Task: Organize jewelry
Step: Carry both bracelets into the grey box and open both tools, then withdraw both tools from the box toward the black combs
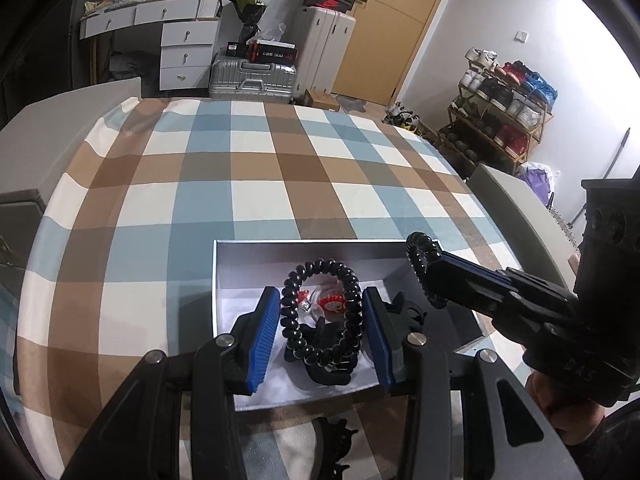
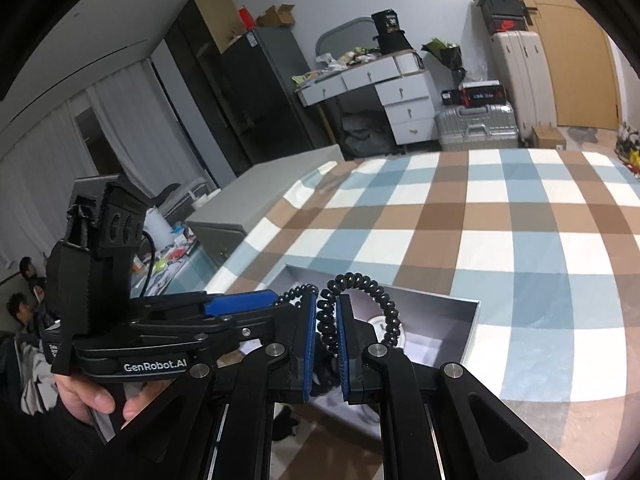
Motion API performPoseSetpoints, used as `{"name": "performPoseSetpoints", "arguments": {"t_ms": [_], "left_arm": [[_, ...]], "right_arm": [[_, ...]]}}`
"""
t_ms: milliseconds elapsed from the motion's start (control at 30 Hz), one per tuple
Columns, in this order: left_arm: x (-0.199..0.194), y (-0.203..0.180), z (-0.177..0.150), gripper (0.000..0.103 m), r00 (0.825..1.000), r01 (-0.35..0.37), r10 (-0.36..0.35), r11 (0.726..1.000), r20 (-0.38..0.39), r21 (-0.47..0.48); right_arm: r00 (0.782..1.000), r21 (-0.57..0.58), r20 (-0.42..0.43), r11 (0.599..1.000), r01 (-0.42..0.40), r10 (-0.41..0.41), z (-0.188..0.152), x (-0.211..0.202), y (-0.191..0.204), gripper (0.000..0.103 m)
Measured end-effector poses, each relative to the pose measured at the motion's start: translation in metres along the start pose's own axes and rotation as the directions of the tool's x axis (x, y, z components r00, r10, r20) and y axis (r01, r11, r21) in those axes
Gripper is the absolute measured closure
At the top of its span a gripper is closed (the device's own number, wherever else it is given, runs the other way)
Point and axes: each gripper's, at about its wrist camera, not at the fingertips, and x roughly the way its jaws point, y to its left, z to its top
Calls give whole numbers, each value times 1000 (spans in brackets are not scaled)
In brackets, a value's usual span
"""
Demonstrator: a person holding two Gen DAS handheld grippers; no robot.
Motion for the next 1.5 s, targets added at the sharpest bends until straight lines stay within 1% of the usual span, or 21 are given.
{"name": "performPoseSetpoints", "arguments": {"t_ms": [267, 367, 500, 533, 567, 600, 667, 733, 767, 800, 933, 1000, 1067, 1133, 1200, 1233, 1267, 1400, 1433, 1500], "left_arm": [[7, 1, 3, 67, 1000, 15, -15, 1000, -10, -7], [8, 1, 4, 67, 1000, 17, -17, 1000, -11, -1], [11, 1, 8, 66, 1000, 26, -26, 1000, -11, 9], [11, 1, 9, 65, 999, 30, -30, 999, -11, 13], [11, 1, 9, 61, 999, 39, -39, 999, -10, 15], [12, 1, 10, 60, 999, 39, -39, 999, -12, 13], [11, 3, 9, 58, 998, 56, -56, 998, -10, 8], [11, 2, 9, 54, 998, 61, -61, 998, -16, 12], [10, 1, 8, 47, 998, 56, -56, 998, -11, 15], [9, 0, 7, 41, 999, 53, -52, 998, -6, 21], [5, -1, 7, 40, 999, 32, -32, 999, 1, 29], [1, -1, 6, 40, 1000, 21, -21, 1000, 13, 22], [-2, -1, 5, 40, 1000, 15, -15, 1000, 18, 21], [-6, -2, 2, 40, 1000, -11, 10, 1000, 27, 26], [-10, -5, 0, 40, 997, -62, 61, 997, 35, 37], [-12, -6, -2, 40, 996, -85, 83, 995, 44, 44], [-15, -8, -4, 40, 994, -96, 93, 994, 59, 56], [-26, -11, -11, 38, 990, -116, 111, 991, 86, 62], [-28, -10, -12, 37, 989, -126, 121, 990, 90, 57], [-34, -11, -16, 28, 981, -164, 159, 986, 114, 38]], "right_arm": [[1000, -4, -23, 1000, 12, -12, -1, 9, -4, 94], [1000, -3, -23, 1000, 20, -21, 0, 12, -6, 91], [1000, 1, -19, 1000, 15, -15, 1, 14, -7, 91], [1000, 3, -18, 1000, 13, -12, 2, 14, -7, 91], [1000, 5, -18, 1000, 8, -8, 2, 13, -7, 90], [1000, 7, -15, 1000, 9, -9, 2, 11, -7, 88], [1000, 11, 2, 1000, 14, -14, 1, 6, -8, 74], [1000, 16, 23, 1000, 12, -12, 1, -1, -8, 67], [999, 20, 35, 1000, 13, -14, 0, -5, -9, 63], [999, 23, 42, 1000, 12, -13, -1, -8, -9, 62], [998, 32, 55, 999, 23, -25, -5, -18, -9, 58], [998, 38, 56, 999, 28, -30, -7, -22, -9, 53], [997, 43, 64, 999, 30, -32, -9, -26, -9, 40], [997, 50, 74, 998, 30, -33, -10, -31, -8, 33], [996, 58, 82, 998, 27, -32, -11, -35, -7, 29], [996, 62, 88, 998, 25, -30, -11, -37, -7, 24], [995, 64, 93, 998, 22, -28, -11, -39, -5, 21], [994, 52, 108, 998, 25, -31, -14, -48, 3, 15], [993, 49, 111, 998, 26, -31, -15, -51, 5, 13], [992, 45, 118, 999, 30, -35, -18, -55, 9, 9]]}}
